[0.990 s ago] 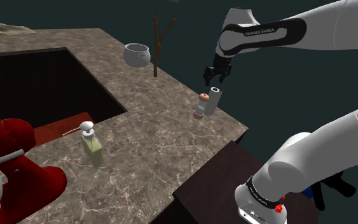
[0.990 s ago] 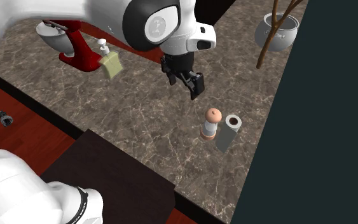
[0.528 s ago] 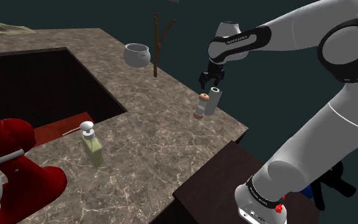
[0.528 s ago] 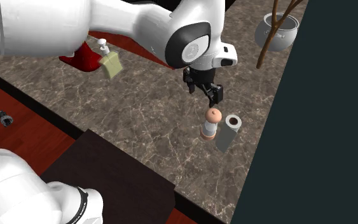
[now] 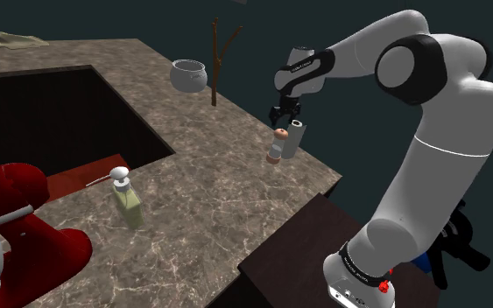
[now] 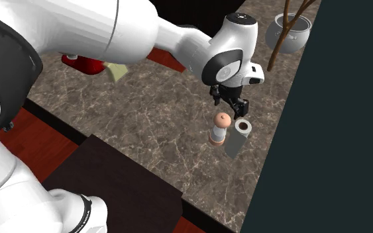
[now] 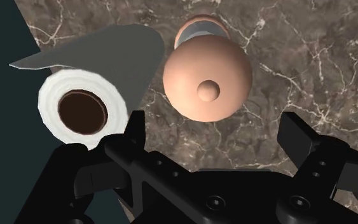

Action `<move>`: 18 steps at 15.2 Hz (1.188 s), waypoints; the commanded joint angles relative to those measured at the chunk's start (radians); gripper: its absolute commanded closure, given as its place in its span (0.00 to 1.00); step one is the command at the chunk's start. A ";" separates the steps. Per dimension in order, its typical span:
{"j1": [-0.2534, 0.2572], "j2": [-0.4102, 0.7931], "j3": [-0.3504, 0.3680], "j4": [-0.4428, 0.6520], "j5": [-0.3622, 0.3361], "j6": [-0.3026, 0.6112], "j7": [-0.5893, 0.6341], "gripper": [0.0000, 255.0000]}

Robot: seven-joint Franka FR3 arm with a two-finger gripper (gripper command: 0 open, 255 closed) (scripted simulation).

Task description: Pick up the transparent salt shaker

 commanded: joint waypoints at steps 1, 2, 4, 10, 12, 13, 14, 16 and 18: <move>-0.005 0.027 0.001 0.011 0.009 0.015 -0.006 0.00; -0.006 0.035 0.002 0.007 0.012 0.027 -0.007 0.00; -0.008 0.051 0.005 -0.001 0.017 0.050 -0.009 0.00; -0.012 0.080 0.009 -0.015 0.027 0.092 -0.014 1.00; -0.012 0.079 0.009 -0.016 0.027 0.092 -0.014 1.00; -0.012 0.079 0.009 -0.016 0.026 0.092 -0.014 1.00; -0.012 0.079 0.009 -0.016 0.026 0.092 -0.014 1.00; -0.012 0.079 0.009 -0.015 0.027 0.091 -0.014 1.00; -0.013 0.079 0.009 -0.015 0.027 0.091 -0.015 1.00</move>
